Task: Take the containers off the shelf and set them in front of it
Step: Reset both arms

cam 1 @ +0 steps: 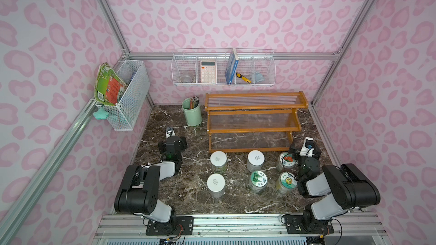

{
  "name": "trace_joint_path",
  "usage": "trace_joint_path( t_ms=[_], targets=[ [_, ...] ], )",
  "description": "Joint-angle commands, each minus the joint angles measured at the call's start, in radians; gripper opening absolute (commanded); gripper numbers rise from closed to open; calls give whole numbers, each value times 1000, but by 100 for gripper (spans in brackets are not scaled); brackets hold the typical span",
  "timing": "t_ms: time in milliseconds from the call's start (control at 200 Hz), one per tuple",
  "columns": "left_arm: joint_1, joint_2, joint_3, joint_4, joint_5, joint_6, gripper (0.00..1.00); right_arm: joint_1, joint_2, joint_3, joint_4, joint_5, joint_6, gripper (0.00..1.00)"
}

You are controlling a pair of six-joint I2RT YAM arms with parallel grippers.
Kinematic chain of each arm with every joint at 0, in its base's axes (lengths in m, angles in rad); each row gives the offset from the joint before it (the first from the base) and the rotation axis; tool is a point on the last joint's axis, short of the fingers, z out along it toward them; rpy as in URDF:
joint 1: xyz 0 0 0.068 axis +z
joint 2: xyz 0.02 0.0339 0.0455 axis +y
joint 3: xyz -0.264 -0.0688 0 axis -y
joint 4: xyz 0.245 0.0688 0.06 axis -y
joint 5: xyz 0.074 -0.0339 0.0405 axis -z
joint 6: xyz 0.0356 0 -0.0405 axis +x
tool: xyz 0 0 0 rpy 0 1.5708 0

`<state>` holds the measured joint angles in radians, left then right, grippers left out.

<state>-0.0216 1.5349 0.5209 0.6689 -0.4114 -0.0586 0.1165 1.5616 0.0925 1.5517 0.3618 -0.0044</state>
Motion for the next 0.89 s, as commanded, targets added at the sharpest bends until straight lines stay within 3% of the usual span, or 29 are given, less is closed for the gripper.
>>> trace_joint_path(
  t_ms=[0,620,785,890],
  targets=[
    [9,11,30,-58,0,-19,99,3,2,9,27,15,-6,99],
    [14,73,153,-222,-70,-53,99,-1,22,49,-35,28,4,99],
    [14,123,238,-333,-136,-82,99,-1,22,50,-35,27,4,99],
    [14,120,235,-339,-97,-66,94,-1,21,52,-36,26,5,99]
  ],
)
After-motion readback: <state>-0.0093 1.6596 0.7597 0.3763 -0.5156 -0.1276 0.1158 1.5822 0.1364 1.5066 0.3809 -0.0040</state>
